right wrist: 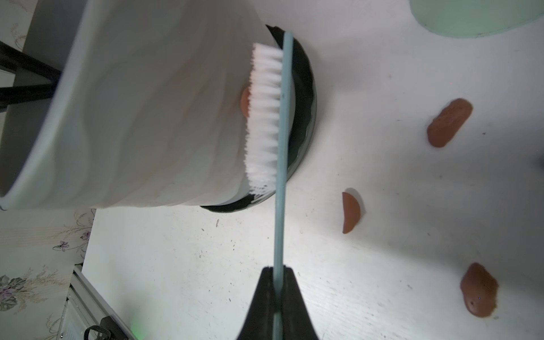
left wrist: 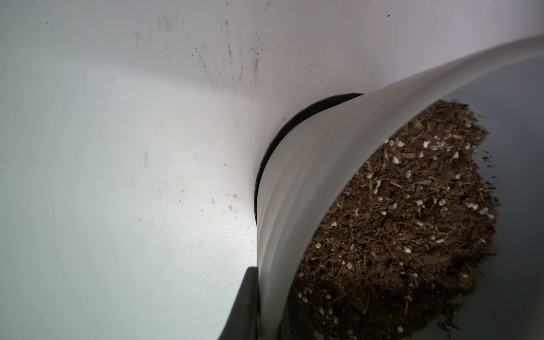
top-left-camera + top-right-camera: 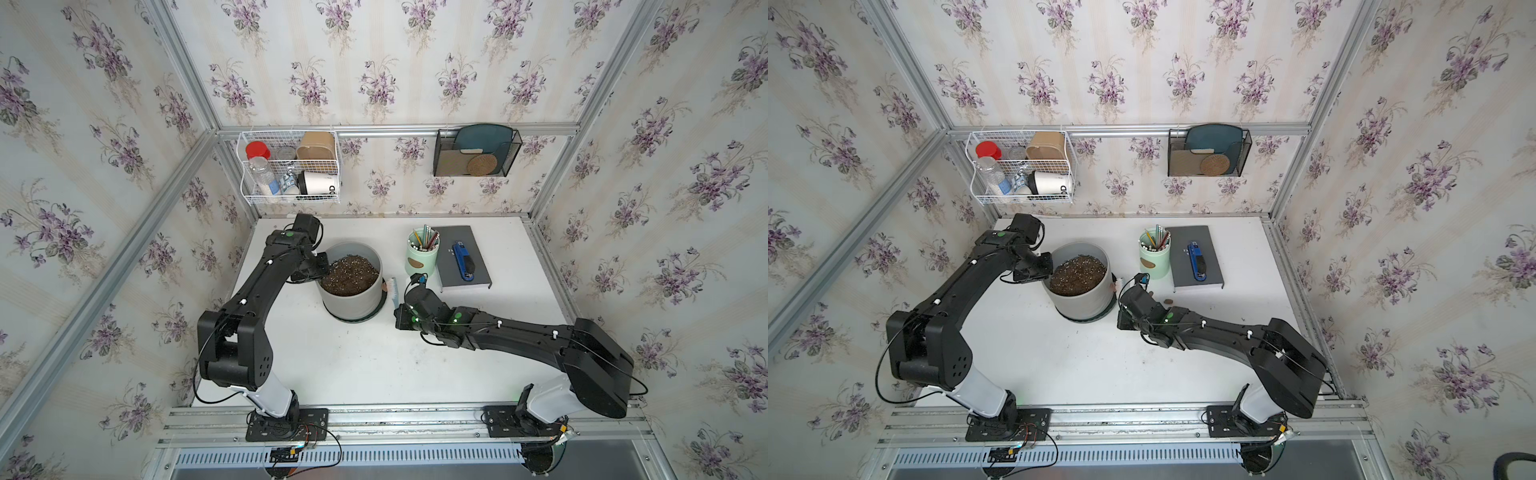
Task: Scrub the dried mud off the ceramic pot
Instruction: Brush off the soil from the pot, then place the brush at the center of the board.
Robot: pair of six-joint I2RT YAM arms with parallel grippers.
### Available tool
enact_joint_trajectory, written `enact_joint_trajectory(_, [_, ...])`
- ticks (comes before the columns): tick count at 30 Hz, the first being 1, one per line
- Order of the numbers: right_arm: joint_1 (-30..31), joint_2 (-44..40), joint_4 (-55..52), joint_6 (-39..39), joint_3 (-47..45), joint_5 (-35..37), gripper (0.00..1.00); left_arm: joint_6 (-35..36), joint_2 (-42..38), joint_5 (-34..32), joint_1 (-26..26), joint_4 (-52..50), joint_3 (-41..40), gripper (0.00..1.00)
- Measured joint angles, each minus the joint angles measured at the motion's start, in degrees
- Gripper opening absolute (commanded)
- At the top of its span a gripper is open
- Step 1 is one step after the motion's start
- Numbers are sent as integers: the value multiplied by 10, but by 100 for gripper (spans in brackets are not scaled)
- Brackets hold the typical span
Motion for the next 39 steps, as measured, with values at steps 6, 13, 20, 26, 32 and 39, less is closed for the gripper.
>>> enact_joint_trajectory(6, [-6,-24,-11,-1,-19,16,0,0,-1,-2,0,1,0,0])
enact_joint_trajectory(13, [-17,-46,-30,-3,-50,27,0,1,-4,-4,-1,3,-3,0])
enact_joint_trajectory(20, [-26,-38,-87,-27,-50,20,0,2,-7,-6,-2,4,-4,0])
enact_joint_trajectory(26, [-26,-165,-107,-47,-66,45,0,6,-5,-6,-2,-2,2,7])
enact_joint_trajectory(32, [-74,-265,-171,-37,-144,75,0,16,-8,-1,-17,-24,12,26])
enact_joint_trajectory(39, [-139,-315,-223,-21,-227,42,0,26,-31,11,-35,-39,23,39])
